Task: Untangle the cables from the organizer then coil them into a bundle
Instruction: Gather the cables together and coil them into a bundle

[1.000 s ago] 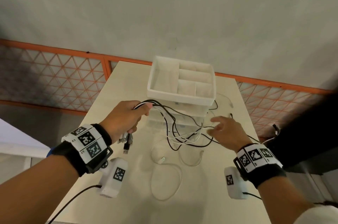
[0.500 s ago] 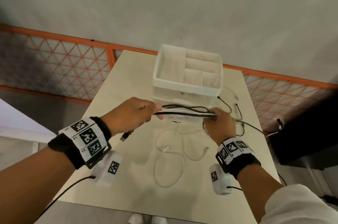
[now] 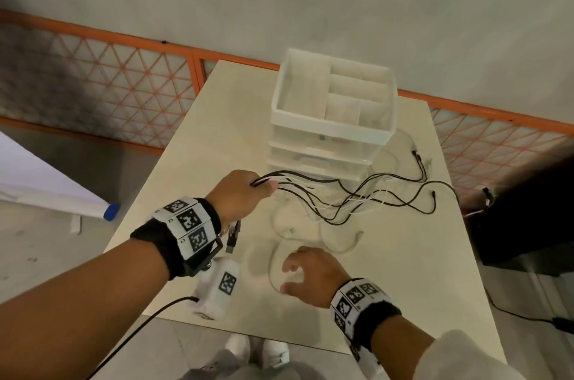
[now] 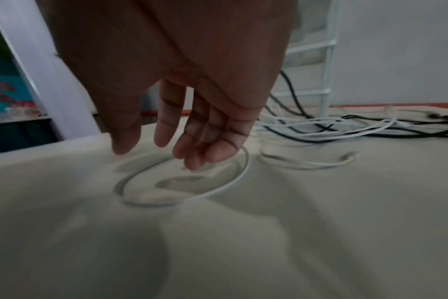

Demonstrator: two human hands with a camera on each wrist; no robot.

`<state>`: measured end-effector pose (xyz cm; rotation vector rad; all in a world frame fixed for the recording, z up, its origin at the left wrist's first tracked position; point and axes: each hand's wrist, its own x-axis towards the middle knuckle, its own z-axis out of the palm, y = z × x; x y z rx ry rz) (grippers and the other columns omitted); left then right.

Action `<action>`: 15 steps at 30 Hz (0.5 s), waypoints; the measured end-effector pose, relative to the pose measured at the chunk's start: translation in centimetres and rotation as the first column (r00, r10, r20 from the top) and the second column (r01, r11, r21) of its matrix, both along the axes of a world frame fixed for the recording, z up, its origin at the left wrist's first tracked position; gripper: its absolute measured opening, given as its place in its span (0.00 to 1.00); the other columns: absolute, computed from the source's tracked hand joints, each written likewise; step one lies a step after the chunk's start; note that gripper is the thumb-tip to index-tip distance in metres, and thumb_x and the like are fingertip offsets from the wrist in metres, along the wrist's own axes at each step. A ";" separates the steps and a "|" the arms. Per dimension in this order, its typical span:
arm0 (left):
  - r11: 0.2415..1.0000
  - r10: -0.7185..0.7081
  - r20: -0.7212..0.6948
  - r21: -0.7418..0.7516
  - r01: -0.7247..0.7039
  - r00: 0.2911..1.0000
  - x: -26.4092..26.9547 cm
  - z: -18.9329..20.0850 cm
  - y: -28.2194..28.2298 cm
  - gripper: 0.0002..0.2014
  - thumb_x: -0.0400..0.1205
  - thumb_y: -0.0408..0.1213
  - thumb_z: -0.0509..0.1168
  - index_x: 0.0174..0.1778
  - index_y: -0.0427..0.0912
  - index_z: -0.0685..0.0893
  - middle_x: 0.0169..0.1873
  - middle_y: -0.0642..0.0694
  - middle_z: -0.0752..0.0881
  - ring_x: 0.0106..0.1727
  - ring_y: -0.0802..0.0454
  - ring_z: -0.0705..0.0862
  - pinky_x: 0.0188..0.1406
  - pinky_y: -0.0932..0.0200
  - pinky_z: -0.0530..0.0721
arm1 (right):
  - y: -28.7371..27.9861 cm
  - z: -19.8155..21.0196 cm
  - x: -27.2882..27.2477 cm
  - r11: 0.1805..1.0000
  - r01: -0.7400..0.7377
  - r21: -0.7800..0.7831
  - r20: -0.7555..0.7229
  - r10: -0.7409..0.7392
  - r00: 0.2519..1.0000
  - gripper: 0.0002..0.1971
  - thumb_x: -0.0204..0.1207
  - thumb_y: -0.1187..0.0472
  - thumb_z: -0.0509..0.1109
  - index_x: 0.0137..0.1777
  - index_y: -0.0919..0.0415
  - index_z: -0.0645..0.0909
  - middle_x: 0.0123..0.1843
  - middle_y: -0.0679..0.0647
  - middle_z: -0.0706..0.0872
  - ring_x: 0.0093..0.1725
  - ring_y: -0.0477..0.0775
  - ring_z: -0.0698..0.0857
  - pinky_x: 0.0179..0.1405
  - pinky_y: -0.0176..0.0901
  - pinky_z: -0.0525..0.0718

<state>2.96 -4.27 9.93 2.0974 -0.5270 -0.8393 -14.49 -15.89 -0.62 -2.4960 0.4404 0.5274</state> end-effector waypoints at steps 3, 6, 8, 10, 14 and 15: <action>0.999 -0.045 -0.016 0.011 0.046 0.999 -0.4 0.1 -0.1 0.20 0.84 0.43 0.67 0.29 0.42 0.69 0.24 0.47 0.69 0.25 0.51 0.66 0.31 0.55 0.65 | 1.5 -1.0 0.2 0.995 -0.090 -0.052 -0.077 0.086 0.993 0.19 0.72 0.42 0.77 0.60 0.49 0.85 0.64 0.48 0.81 0.63 0.52 0.81 0.64 0.45 0.79; 0.999 -0.043 -0.052 0.018 0.044 0.998 -0.6 -0.2 0.1 0.19 0.84 0.42 0.67 0.30 0.42 0.70 0.25 0.46 0.71 0.25 0.49 0.68 0.35 0.55 0.69 | 2.1 -1.3 0.4 0.971 -0.172 -0.168 -0.085 0.160 0.984 0.14 0.78 0.52 0.69 0.58 0.58 0.84 0.63 0.56 0.81 0.63 0.61 0.81 0.59 0.48 0.79; 0.999 -0.038 -0.075 0.029 0.041 0.996 -0.7 -0.4 0.3 0.17 0.85 0.43 0.66 0.32 0.41 0.72 0.26 0.45 0.73 0.26 0.48 0.70 0.35 0.55 0.72 | 2.5 -1.1 0.5 0.955 -0.198 -0.223 -0.079 0.185 0.980 0.14 0.78 0.53 0.66 0.57 0.61 0.83 0.61 0.60 0.82 0.62 0.63 0.82 0.58 0.50 0.78; 0.999 -0.039 -0.096 0.023 0.041 0.995 -0.8 -0.7 0.7 0.15 0.85 0.42 0.65 0.35 0.40 0.75 0.27 0.45 0.75 0.27 0.49 0.73 0.33 0.57 0.74 | 2.4 -0.4 0.7 0.975 -0.150 -0.167 -0.031 0.147 0.989 0.12 0.78 0.53 0.66 0.55 0.60 0.83 0.57 0.59 0.86 0.58 0.63 0.84 0.55 0.48 0.79; 0.995 -0.057 -0.159 -0.084 0.044 0.986 -0.6 -0.6 1.1 0.11 0.87 0.39 0.63 0.44 0.35 0.82 0.36 0.42 0.87 0.36 0.49 0.84 0.36 0.55 0.83 | 0.8 3.0 1.6 0.986 0.082 0.144 0.219 -0.113 0.969 0.05 0.76 0.54 0.69 0.45 0.52 0.85 0.27 0.40 0.82 0.28 0.41 0.78 0.39 0.44 0.83; 0.993 -0.057 -0.177 -0.116 0.036 0.983 -0.5 -0.5 1.1 0.11 0.87 0.38 0.63 0.48 0.33 0.84 0.40 0.40 0.90 0.41 0.48 0.87 0.42 0.53 0.86 | 0.3 4.4 2.1 0.976 0.112 0.187 0.293 -0.165 0.942 0.04 0.77 0.56 0.70 0.44 0.52 0.86 0.22 0.38 0.79 0.24 0.41 0.75 0.34 0.40 0.80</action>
